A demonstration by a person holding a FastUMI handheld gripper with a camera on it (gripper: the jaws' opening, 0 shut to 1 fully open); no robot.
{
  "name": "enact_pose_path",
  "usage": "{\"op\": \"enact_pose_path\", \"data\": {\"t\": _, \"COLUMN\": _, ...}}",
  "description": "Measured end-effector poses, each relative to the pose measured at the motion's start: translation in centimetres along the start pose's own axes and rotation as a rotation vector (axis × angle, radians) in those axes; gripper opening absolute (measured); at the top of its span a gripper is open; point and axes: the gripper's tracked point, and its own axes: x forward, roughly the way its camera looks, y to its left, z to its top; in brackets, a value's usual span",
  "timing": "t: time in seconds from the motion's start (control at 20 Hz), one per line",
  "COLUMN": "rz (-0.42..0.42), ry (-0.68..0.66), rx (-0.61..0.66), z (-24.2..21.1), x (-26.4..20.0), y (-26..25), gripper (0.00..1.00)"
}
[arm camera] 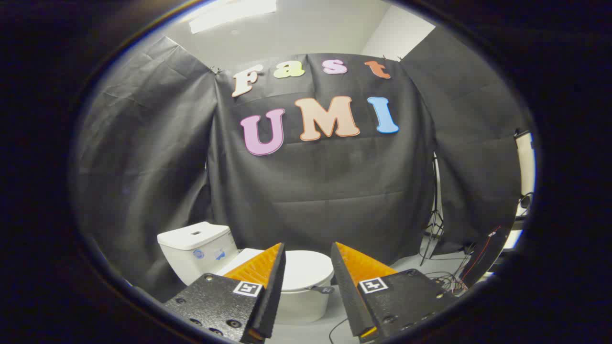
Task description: Open the toilet lid.
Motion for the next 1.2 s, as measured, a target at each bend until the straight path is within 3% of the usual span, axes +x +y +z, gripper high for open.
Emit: {"op": "enact_pose_path", "data": {"t": 1.2, "rz": -0.020, "ry": 0.017, "rx": 0.109, "z": -2.2, "x": 0.2, "y": -1.5, "gripper": 0.59}}
